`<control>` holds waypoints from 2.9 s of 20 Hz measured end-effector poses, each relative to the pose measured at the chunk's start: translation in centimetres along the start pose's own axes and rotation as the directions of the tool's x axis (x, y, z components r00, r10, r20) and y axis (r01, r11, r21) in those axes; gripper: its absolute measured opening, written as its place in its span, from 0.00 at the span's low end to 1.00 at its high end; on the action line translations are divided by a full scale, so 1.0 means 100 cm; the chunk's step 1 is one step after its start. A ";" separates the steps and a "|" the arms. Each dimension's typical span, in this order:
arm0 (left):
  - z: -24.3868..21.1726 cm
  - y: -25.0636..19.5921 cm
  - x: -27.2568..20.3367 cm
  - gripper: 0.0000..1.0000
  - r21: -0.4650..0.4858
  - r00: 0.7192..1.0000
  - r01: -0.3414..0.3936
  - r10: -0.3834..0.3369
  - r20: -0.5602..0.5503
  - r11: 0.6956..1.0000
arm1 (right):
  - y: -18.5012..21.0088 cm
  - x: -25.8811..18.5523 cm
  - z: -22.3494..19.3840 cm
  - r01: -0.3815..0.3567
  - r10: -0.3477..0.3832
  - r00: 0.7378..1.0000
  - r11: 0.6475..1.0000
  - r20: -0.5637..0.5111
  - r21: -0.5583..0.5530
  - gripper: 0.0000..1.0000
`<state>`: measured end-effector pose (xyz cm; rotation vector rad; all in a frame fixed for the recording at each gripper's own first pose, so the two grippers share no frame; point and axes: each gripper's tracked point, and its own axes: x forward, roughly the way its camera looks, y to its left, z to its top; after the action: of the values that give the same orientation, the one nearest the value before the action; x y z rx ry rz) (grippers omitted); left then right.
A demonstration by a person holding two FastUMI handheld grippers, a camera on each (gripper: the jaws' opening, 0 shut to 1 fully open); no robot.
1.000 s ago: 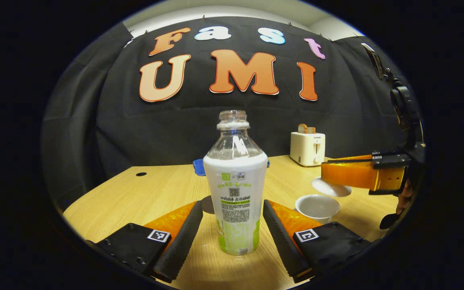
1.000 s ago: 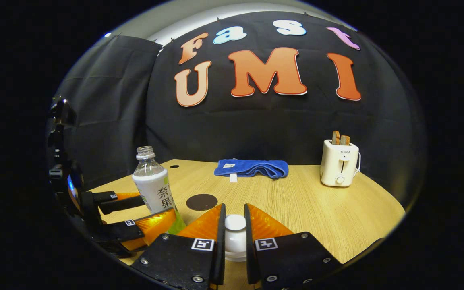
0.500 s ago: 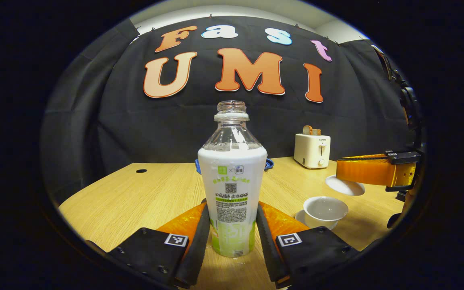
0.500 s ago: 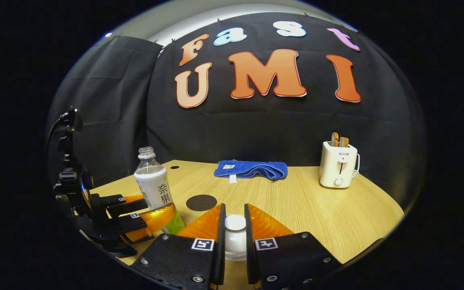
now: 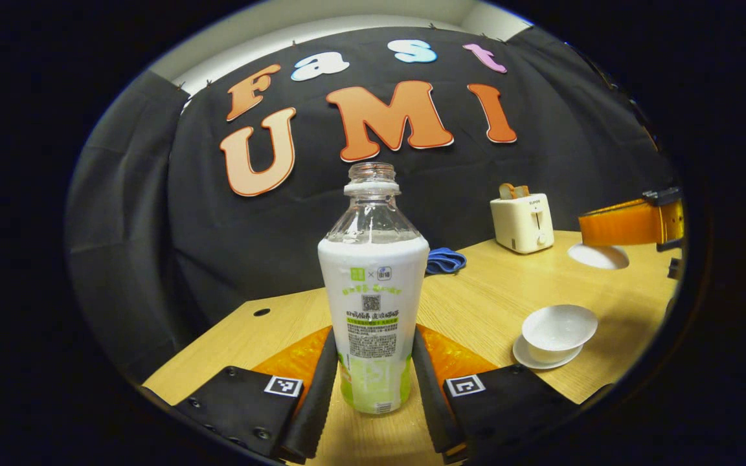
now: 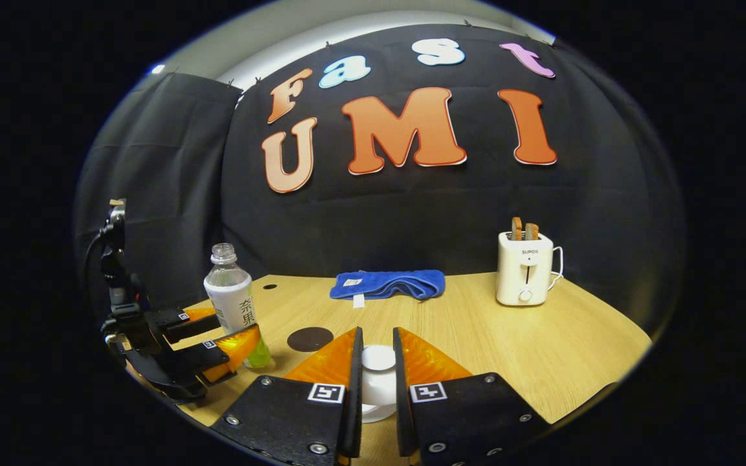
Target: Open the teacup lid with one hand, grasp the water bottle and pour water into the teacup with the other hand; after pouring, place the water bottle on the coaster and then close the teacup lid.
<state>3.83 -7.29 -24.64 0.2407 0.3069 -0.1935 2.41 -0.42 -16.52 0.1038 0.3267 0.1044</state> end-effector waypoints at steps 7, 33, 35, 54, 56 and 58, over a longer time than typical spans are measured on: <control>-0.004 0.001 0.003 0.65 0.203 0.998 -0.022 0.035 -0.058 0.979 | -0.033 -0.004 -0.007 0.049 -0.049 0.999 0.998 0.006 0.035 0.23; -0.010 -0.030 0.004 0.66 0.872 0.998 0.033 0.035 -0.057 0.488 | -0.110 -0.028 -0.008 0.146 -0.151 0.988 0.984 0.044 0.102 0.23; -0.010 -0.029 0.004 0.65 0.893 0.997 0.050 0.031 -0.071 0.448 | -0.107 -0.029 -0.008 0.140 -0.146 0.988 0.985 0.048 0.102 0.23; 0.014 -0.016 -0.003 0.63 0.992 0.999 -0.009 0.046 0.004 0.126 | -0.092 -0.029 -0.008 0.084 -0.090 0.995 0.990 0.049 0.114 0.23; 0.015 -0.017 -0.006 0.65 0.994 0.999 -0.014 0.042 0.009 0.108 | -0.092 -0.029 -0.007 0.083 -0.089 0.995 0.990 0.048 0.116 0.23; 0.016 -0.017 -0.005 0.65 0.995 0.999 -0.022 0.043 0.017 0.094 | -0.090 -0.029 -0.007 0.071 -0.078 0.996 0.990 0.047 0.123 0.22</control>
<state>3.42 -9.24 -23.33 1.7069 0.1216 -0.3440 0.17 -9.63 -17.36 0.2144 0.2843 0.0075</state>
